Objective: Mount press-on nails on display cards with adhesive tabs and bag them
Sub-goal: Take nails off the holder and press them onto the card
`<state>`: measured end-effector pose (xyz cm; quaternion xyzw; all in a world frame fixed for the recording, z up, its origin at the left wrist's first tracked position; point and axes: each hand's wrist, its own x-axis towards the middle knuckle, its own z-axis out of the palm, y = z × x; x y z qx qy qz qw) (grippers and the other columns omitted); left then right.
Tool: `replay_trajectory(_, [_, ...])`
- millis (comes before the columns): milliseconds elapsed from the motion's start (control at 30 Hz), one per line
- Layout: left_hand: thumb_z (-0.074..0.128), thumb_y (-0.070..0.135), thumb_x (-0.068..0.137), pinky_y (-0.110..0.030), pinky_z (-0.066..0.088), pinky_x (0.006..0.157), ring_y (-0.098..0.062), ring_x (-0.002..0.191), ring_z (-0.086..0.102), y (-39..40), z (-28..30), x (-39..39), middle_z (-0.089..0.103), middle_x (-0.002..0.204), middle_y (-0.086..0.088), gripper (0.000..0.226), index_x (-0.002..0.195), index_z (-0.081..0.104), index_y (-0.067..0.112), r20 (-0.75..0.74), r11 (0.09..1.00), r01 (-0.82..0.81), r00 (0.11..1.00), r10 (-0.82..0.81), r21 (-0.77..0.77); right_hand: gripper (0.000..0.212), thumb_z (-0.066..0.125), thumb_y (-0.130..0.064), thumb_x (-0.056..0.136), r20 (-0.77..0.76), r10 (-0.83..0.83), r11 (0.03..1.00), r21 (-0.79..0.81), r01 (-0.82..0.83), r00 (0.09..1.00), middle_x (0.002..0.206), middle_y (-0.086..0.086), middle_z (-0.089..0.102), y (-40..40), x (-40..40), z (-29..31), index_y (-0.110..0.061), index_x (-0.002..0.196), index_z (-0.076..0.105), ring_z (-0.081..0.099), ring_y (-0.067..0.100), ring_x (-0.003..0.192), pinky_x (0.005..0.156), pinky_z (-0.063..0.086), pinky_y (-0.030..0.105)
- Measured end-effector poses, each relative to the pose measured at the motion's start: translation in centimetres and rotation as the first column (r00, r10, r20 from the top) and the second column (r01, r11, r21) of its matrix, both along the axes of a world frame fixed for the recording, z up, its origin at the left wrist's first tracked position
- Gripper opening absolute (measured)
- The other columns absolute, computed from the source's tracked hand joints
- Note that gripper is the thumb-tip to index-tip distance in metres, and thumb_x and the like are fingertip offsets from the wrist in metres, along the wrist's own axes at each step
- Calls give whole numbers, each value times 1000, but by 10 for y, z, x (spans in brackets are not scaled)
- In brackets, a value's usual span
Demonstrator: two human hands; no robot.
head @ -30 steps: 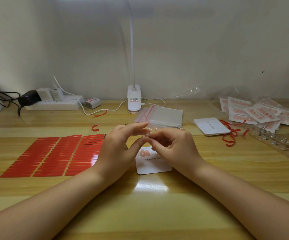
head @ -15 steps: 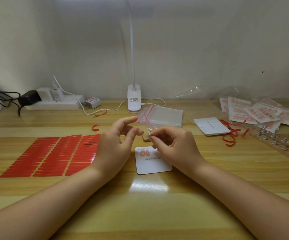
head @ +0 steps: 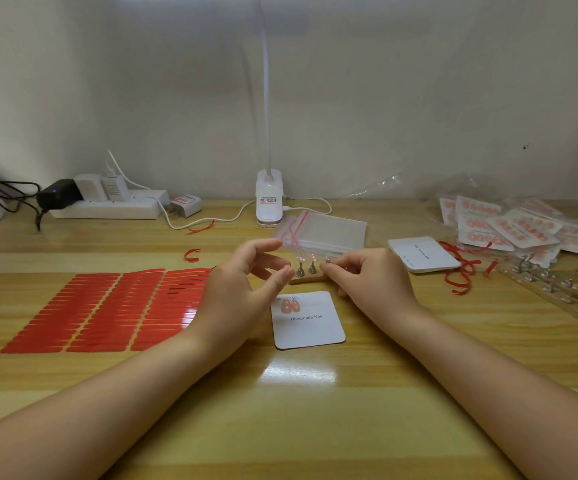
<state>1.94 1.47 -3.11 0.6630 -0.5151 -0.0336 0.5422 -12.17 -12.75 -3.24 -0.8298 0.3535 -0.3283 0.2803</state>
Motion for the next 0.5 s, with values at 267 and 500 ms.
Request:
replay_trajectory(267, [73,32,81,-27,53,82,-4,89,65,2,3,-1,70,89,18,36,115,61,28,-12,999,21,1000,-21,34,14,70,-29,84,-57,-41,993,-111,35,997,59,-12,61,2,0,1,-20,74,75,61,9,65,63,47,26])
replay_trajectory(500, [69,39,74,-7,46,62,0,77,66,3,5,-4,72,77,6,32,103,62,27,-133,997,73,989,-71,9,3,73,-17,83,200,314,941,-199,-275,928,55,-6,60,25,-5,5,-17,86,75,50,7,49,52,40,23])
